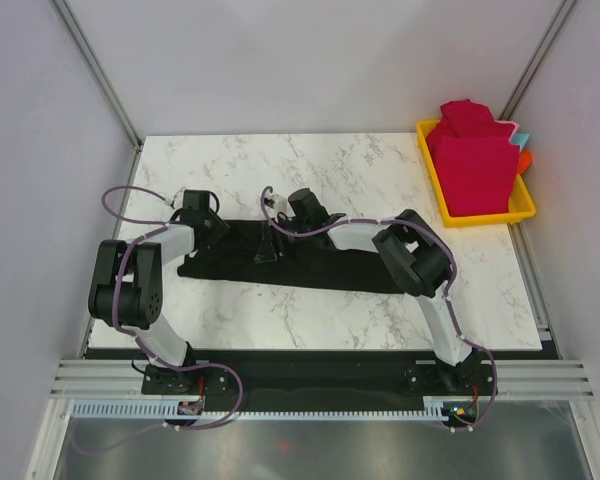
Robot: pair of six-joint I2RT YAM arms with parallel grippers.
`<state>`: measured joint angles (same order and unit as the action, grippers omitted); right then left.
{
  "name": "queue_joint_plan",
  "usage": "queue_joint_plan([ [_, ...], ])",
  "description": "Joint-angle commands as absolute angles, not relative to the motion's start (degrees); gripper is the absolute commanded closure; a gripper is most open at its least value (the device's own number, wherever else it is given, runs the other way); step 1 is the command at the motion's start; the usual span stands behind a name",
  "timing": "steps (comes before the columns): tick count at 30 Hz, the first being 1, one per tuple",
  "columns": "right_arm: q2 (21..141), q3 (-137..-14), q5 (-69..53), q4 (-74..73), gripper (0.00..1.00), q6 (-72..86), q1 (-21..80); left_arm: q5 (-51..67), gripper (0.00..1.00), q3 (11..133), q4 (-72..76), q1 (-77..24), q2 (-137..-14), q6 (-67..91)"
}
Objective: Fold and stack the t-shirts
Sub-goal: Fold the tshirt
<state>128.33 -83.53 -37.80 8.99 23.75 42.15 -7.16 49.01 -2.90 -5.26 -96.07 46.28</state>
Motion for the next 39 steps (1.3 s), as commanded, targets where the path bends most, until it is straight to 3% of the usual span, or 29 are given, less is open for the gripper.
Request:
queue_joint_plan([
  [1,123.3,-80.8,-39.3,6.0,0.51,19.1,42.3,-9.1,0.56,49.0,-4.2,-4.5,-97.4,47.5],
  [12,118.8,-79.0,-36.3,11.9,0.51,23.3,42.2,-6.2,0.57,46.9,-3.1,-4.7,-93.8,47.5],
  [14,119.4,-80.3,-35.6,14.1,0.48,24.6,42.2,-6.0,0.57,46.5,-2.9,-4.7,-92.9,47.6],
  [15,119.7,-81.0,-34.9,14.5,0.42,25.9,42.2,-5.6,0.57,46.3,-2.8,-4.7,-92.9,47.7],
  [23,128.6,-91.0,-35.9,13.5,0.35,28.1,42.4,-3.3,0.57,46.3,-2.6,-4.7,-93.1,48.7],
  [39,139.0,-99.8,-44.9,14.8,0.35,30.5,45.2,-2.5,0.57,46.3,-2.5,-4.6,-93.4,49.6],
])
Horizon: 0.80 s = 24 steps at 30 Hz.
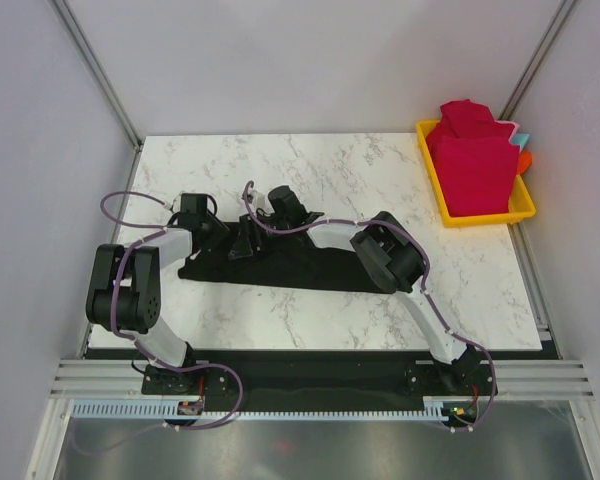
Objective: Fold and stack the t-shirts
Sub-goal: Fold the tshirt
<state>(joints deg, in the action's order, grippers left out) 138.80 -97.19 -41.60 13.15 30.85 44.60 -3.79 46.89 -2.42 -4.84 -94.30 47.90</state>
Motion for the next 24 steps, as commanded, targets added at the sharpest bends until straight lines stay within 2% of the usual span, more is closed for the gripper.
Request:
queue_joint_plan([
  [1,139.2,-99.8,-45.3,14.1,0.35,30.2,45.1,-2.5,0.57,46.3,-2.6,-4.6,-93.3,49.6],
  [15,138.3,-100.8,-53.3,1.3,0.34,19.4,46.1,-2.9,0.57,46.4,-2.7,-4.6,-93.7,49.7],
  [24,131.5,-94.1,-54.1,-5.7,0.34,10.6,46.8,-3.0,0.57,46.4,-2.7,-4.5,-93.6,49.5],
])
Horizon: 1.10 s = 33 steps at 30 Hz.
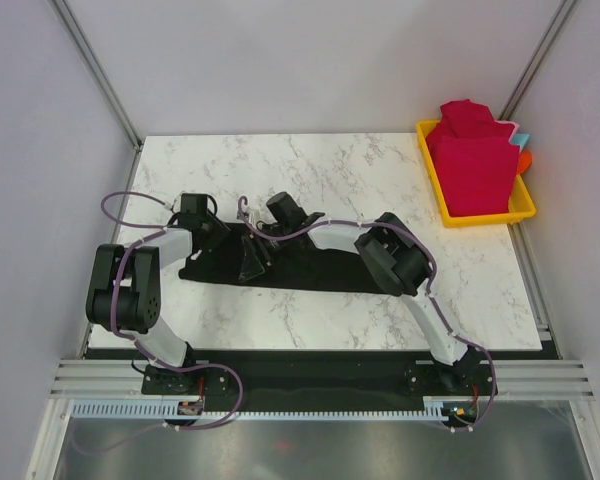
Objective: Fold and stack the t-shirts
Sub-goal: Fold the tshirt
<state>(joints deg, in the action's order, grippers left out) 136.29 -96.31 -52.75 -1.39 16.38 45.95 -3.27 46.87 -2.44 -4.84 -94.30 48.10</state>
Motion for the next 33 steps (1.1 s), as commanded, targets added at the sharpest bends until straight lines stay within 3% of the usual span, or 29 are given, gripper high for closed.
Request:
queue_joint_plan([
  [1,129.9,-92.5,-54.0,-6.5,0.34,10.1,46.8,-2.9,0.57,46.5,-2.7,-4.5,-93.6,49.5],
  [12,117.5,-81.0,-46.1,-0.5,0.36,14.2,46.8,-2.3,0.57,46.1,-2.5,-4.7,-91.8,48.8],
  [18,104.4,-68.9,-23.1,3.8,0.35,18.9,46.3,-1.5,0.51,44.8,-1.5,-5.4,-88.0,48.9],
  [24,88.7,-58.0,6.2,0.1,0.3,22.0,43.0,-1.5,0.32,41.6,-0.2,-6.1,-81.6,49.5],
  [28,83.6,-52.7,15.6,-2.4,0.3,26.2,36.6,-1.6,0.28,38.6,-0.4,-6.5,-75.2,50.2],
  [33,85.4,-52.1,20.1,-5.5,0.3,30.1,27.8,-3.2,0.27,34.5,-3.2,-6.5,-68.4,53.3],
])
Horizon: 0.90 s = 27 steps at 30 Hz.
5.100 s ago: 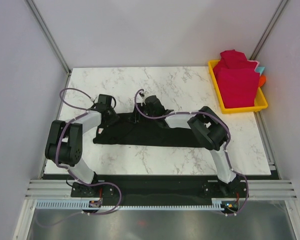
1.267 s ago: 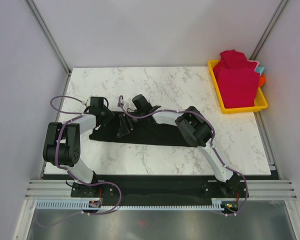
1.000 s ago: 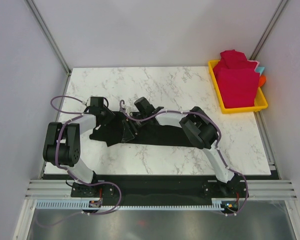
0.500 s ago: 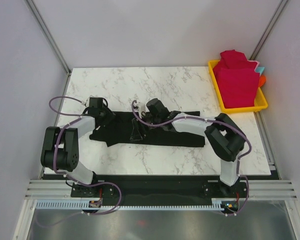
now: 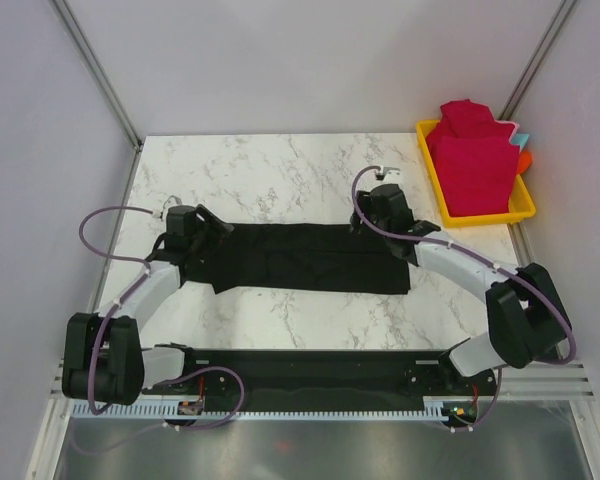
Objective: Fold and stack the t-shirts
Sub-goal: Fold the tshirt
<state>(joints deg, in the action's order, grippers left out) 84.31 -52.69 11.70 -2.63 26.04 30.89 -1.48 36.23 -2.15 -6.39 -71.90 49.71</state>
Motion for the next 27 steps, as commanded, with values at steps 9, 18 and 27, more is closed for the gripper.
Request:
queue_joint_plan([
  [9,93.0,-55.4,30.2,-8.5,0.23,29.5,23.1,-5.5,0.09,29.4,-10.5,-6.4,-61.0,55.7],
  [18,100.6,-57.3,26.3,-8.4,0.26,30.7,18.5,-5.0,0.14,24.9,-12.6,-6.3,-58.7,58.9],
  [27,104.7,-57.6,20.7,-7.4,0.59,31.9,17.0,-12.6,0.21,23.3,-18.2,-6.1,-58.4,66.1],
])
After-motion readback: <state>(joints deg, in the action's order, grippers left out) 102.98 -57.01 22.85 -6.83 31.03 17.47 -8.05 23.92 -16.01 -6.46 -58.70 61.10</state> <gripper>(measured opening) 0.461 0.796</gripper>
